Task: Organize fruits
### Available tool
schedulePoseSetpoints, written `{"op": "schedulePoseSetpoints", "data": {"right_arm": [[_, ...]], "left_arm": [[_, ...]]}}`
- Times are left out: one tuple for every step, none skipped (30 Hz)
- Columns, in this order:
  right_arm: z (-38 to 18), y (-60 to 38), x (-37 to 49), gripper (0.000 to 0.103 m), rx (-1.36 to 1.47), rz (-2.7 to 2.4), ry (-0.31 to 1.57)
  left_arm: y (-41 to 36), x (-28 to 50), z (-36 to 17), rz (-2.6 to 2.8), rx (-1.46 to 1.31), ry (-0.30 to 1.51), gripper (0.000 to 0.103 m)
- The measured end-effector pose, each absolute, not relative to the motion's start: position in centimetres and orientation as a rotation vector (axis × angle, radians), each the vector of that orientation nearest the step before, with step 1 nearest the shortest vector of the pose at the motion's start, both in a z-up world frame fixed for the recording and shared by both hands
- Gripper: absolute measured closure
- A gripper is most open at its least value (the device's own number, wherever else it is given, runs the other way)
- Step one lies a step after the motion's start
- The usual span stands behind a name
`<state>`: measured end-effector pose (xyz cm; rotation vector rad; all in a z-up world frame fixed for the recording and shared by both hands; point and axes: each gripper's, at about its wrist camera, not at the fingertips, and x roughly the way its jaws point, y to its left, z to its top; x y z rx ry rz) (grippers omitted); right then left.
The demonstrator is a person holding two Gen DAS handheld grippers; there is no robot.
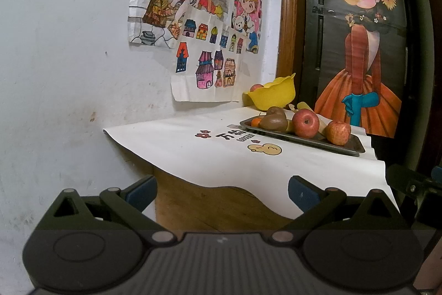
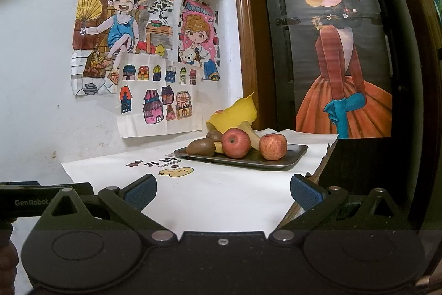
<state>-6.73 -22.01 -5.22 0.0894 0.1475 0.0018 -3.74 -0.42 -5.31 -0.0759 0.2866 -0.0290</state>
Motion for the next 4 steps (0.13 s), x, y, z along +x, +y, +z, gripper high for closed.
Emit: {"op": "schedulePoseSetpoints", "data": {"right_arm": [[-5.25, -21.98, -6.72, 0.001, 0.089, 0.002, 0.148], [-5.22, -22.0, -6.73, 0.001, 0.089, 0.002, 0.148], [-5.23, -21.98, -6.72, 0.001, 0.089, 0.002, 0.148], [-5.22, -21.98, -6.73, 0.001, 0.089, 0.002, 0.148]], "left_arm": [[-0.4, -3.79, -5.3, -0.029, -0.076, 0.286, 0.0], [-0.42, -3.73, -5.3, -0.029, -0.076, 0.287, 0.0], [-0.42, -3.73, -5.31, -0.029, -0.076, 0.287, 0.0], [-0.42, -3.72, -5.31, -0.029, -0.075, 0.287, 0.0]]}}
